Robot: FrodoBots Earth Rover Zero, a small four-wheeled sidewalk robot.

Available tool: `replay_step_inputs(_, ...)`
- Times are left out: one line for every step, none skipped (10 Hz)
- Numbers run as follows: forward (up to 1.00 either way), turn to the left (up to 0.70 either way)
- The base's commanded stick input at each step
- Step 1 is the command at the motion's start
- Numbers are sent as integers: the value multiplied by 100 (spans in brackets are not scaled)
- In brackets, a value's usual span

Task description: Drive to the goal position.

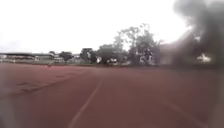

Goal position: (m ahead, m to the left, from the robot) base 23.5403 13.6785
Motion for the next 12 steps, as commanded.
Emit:
replay_step_inputs(70, 0)
replay_step_inputs(70, 0)
replay_step_inputs(70, 0)
replay_step_inputs(70, 0)
replay_step_inputs(70, 0)
replay_step_inputs(70, 0)
replay_step_inputs(70, 0)
replay_step_inputs(70, 0)
replay_step_inputs(70, 0)
replay_step_inputs(70, 0)
replay_step_inputs(70, 0)
replay_step_inputs(70, 0)
